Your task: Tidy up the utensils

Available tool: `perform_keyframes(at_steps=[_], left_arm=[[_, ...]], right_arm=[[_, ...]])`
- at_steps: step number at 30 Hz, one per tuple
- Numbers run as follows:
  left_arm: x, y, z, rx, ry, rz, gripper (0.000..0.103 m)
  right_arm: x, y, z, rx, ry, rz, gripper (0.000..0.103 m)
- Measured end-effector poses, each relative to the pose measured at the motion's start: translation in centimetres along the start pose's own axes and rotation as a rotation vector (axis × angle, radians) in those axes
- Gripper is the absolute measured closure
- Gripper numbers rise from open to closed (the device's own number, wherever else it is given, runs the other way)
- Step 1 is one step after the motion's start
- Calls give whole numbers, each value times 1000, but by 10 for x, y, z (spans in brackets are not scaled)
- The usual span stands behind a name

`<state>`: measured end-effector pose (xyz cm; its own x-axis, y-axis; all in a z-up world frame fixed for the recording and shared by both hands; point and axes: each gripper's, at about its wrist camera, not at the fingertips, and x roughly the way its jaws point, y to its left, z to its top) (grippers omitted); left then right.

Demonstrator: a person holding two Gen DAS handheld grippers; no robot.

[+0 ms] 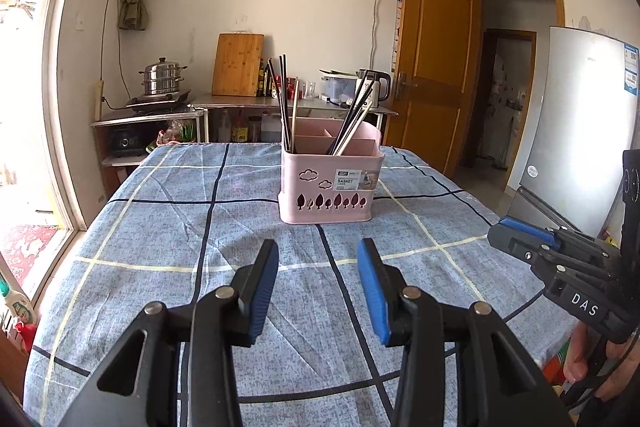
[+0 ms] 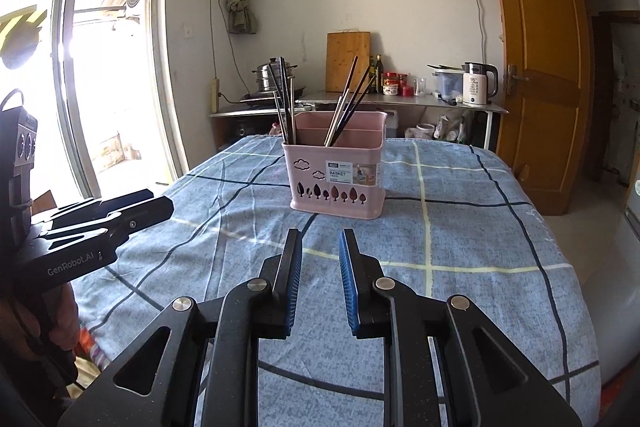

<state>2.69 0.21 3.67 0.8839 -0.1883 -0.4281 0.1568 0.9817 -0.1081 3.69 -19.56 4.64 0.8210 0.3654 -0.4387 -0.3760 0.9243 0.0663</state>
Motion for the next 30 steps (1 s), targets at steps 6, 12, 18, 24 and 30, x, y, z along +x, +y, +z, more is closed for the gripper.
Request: perform_keyframes(at_steps=[6, 12, 18, 24, 30], left_arm=[[0, -8, -3, 21, 3, -4, 60], [0, -11, -4, 30, 4, -9, 60], [1, -12, -5, 29, 9, -12, 60], [0, -14, -6, 26, 9, -14, 60], [1, -13, -6, 26, 10, -15, 60]], right_arm=[[0, -1, -3, 6, 9, -7, 83], [-3, 1, -4, -5, 5, -16, 83], [-2, 0, -5, -2, 10, -25, 83], [-1, 2, -5, -5, 13, -23, 83], [-2, 2, -4, -8, 11, -23, 83]])
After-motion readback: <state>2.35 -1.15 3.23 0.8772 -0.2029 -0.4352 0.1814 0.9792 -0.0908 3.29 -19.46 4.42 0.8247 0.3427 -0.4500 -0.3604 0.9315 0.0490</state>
